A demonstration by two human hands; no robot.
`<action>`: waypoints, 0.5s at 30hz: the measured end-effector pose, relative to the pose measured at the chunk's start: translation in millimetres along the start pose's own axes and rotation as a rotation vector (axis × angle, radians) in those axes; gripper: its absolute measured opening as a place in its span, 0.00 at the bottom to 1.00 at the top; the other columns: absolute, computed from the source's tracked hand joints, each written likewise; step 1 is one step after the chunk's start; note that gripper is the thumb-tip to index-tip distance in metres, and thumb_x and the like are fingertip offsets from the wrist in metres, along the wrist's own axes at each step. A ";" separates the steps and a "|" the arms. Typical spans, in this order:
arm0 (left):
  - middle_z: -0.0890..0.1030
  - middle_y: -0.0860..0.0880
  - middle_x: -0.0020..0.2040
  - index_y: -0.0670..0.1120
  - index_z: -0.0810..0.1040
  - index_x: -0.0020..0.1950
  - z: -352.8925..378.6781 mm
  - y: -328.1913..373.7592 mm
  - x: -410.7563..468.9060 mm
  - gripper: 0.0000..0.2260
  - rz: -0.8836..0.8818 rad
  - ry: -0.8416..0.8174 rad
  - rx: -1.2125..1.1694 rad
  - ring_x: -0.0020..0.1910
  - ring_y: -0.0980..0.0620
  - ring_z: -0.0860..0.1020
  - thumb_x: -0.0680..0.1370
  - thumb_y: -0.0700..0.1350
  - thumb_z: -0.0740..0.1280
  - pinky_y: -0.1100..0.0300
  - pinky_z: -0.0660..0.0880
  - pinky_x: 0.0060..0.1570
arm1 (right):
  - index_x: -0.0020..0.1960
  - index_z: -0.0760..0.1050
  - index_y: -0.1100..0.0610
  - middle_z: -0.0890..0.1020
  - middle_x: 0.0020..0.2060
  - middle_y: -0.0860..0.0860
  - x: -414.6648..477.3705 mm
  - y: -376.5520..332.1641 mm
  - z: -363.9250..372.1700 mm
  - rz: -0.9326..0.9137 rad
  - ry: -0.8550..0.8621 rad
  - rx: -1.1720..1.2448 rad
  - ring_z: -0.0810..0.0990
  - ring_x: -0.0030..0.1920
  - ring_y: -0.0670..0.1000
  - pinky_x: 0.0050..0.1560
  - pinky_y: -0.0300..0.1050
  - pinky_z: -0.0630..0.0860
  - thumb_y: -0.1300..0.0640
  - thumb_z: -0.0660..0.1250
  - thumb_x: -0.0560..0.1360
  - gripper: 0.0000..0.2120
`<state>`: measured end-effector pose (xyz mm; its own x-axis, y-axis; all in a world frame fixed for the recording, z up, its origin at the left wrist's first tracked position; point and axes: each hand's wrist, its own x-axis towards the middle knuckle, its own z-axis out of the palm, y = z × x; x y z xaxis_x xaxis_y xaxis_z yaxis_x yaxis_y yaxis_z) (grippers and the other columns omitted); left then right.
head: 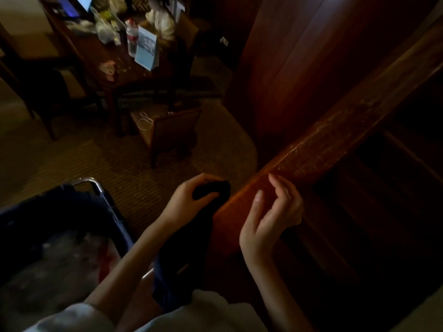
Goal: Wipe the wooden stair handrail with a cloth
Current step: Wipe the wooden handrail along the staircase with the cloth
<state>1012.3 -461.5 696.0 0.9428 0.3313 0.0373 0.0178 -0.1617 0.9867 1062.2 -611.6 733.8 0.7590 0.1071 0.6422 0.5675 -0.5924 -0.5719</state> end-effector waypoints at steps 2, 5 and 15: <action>0.80 0.60 0.55 0.55 0.77 0.58 -6.3 -3.3 10.7 0.14 0.017 -0.033 -0.002 0.54 0.65 0.78 0.78 0.38 0.68 0.70 0.75 0.53 | 0.62 0.75 0.60 0.74 0.60 0.58 -1.5 -1.6 2.6 -0.004 0.037 -0.033 0.71 0.62 0.54 0.66 0.52 0.62 0.56 0.60 0.78 0.15; 0.79 0.59 0.55 0.53 0.77 0.58 -26.4 2.1 38.0 0.14 0.068 0.052 -0.031 0.54 0.65 0.78 0.77 0.37 0.68 0.69 0.74 0.54 | 0.63 0.72 0.56 0.74 0.60 0.56 -1.5 -1.8 4.0 -0.035 0.051 -0.049 0.72 0.60 0.56 0.66 0.55 0.62 0.57 0.59 0.78 0.14; 0.80 0.49 0.56 0.47 0.78 0.58 -9.5 0.7 51.8 0.11 0.020 -0.377 -0.239 0.55 0.58 0.80 0.77 0.40 0.67 0.64 0.76 0.56 | 0.63 0.72 0.59 0.74 0.58 0.53 -2.9 -1.7 1.8 -0.060 0.033 -0.064 0.74 0.58 0.57 0.55 0.70 0.69 0.59 0.59 0.79 0.14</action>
<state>1058.0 -435.7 700.2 0.9984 -0.0387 0.0404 -0.0377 0.0692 0.9969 1059.7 -609.5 732.0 0.7125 0.1178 0.6917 0.5894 -0.6353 -0.4990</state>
